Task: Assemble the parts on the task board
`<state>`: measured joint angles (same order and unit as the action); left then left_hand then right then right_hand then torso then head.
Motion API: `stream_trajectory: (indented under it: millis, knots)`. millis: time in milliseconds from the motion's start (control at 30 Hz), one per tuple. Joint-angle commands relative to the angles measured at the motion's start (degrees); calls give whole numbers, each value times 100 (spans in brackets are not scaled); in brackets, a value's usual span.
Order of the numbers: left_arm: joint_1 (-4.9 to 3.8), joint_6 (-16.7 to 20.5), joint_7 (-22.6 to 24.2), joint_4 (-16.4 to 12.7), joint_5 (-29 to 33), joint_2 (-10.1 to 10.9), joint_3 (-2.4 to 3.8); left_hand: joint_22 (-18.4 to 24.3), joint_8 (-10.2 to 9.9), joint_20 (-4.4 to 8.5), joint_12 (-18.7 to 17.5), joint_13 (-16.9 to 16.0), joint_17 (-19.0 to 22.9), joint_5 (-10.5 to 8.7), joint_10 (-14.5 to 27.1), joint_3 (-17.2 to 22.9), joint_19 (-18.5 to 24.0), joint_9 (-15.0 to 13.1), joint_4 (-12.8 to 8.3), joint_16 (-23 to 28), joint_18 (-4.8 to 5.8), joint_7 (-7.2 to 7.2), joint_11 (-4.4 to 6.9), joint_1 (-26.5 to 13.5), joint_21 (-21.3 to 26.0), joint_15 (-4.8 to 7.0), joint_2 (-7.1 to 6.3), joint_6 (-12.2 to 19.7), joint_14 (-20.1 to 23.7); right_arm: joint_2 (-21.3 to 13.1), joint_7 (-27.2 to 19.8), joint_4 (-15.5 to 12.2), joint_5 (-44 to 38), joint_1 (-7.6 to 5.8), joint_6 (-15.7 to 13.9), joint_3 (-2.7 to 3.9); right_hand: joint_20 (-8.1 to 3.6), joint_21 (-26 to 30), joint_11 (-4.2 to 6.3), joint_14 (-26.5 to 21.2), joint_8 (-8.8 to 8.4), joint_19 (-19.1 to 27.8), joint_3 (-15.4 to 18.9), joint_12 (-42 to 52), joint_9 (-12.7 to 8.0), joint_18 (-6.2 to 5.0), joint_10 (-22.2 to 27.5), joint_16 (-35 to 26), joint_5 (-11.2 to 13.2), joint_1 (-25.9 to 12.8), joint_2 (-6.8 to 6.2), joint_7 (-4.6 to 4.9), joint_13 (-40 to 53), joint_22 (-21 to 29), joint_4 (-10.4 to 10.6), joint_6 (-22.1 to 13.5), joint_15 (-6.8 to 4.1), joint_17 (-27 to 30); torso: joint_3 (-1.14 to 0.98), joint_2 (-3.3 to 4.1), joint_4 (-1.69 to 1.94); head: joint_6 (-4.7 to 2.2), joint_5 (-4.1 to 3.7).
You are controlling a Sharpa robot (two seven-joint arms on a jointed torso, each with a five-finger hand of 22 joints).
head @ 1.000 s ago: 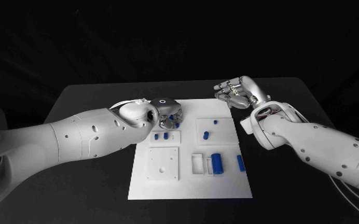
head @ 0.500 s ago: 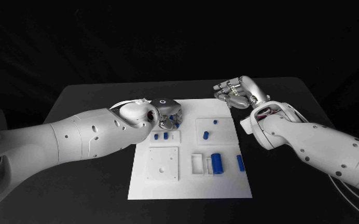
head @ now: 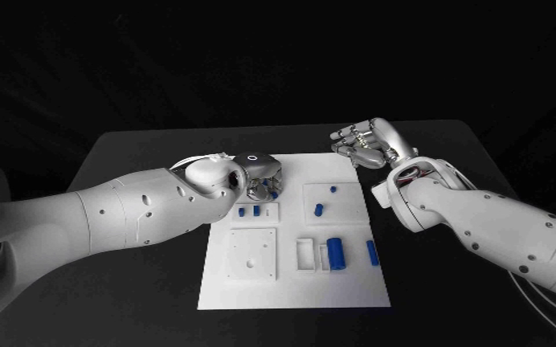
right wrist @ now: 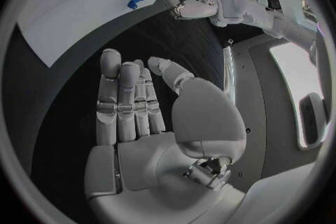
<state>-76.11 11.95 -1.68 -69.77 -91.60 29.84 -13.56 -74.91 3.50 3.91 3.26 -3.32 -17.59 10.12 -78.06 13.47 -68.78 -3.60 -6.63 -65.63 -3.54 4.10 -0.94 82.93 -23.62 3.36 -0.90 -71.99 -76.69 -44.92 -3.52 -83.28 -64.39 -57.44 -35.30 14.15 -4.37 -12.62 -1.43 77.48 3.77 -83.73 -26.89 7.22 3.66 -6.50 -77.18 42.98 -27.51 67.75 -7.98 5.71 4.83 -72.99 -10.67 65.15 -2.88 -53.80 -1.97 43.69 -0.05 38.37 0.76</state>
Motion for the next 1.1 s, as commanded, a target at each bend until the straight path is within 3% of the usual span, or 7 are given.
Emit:
stream_trajectory:
  millis: [33, 367, 800, 900, 1100]
  knots:
    - [35, 146, -43, -43, 93, 42, -20, -132, 14, 43, 7, -10, -19, -31, -51, 92, 14, -22, -20, -3, -102, 43, 2, -44, -59, 3, 40, -77, -63, 9, -62, 2, -7, 3, 65, 0, 8, 31, 12, 14, -21, -123, 7, -34, -6, -105, 26, 21, -21, 10, 38, 20, -6, -5, -24, 3, -18, 9, 1, 0, 1, -9, 7]
    - [41, 459, -70, -354, 533, 337, 26, -125, 14, 61, 9, -10, -48, -34, -59, 204, 23, -18, -71, -3, -103, 38, 5, -92, -155, 17, -1, -93, -97, 13, -65, 27, -11, 3, 75, 1, 8, 41, 11, 10, -20, -122, 6, -35, -5, -105, 28, 21, -21, 20, 42, 19, -7, -19, -39, 13, -18, 11, 4, -1, 8, -50, 36]
    - [36, 190, -234, -808, 1603, 905, 403, -121, 14, 67, 8, -10, -57, -33, -50, 217, 33, -18, -63, 2, -93, 39, 4, -120, -169, 21, 2, -86, -105, -9, -55, 42, -11, 4, 95, 1, 10, 61, 4, 5, -21, -128, 5, -51, -5, -108, 44, 29, -21, 14, 57, 18, -19, -56, -63, 30, -14, 15, 7, -2, 12, -65, 72]
    - [33, 84, -305, -839, 1708, 991, 461, -121, 14, 67, 8, -10, -57, -33, -50, 217, 33, -18, -63, 2, -93, 39, 4, -120, -169, 21, 2, -86, -105, -12, -52, 46, -11, 4, 104, 1, 11, 64, 2, 5, -20, -128, 4, -55, -5, -108, 48, 30, -22, 14, 59, 17, -21, -59, -65, 32, -14, 15, 8, 0, 7, -68, 85]
    - [24, -250, -476, -776, 1645, 1071, 502, -121, 13, 67, 8, -10, -61, -46, -43, 220, 43, -17, -66, 9, -91, 42, 0, -109, -169, 19, 7, -83, -102, -18, -47, 48, -11, 4, 112, 1, 13, 70, 0, 2, -22, -129, 2, -63, -6, -111, 50, 31, -22, 13, 60, 18, -26, -68, -71, 33, -12, 15, 3, 3, 2, -67, 108]
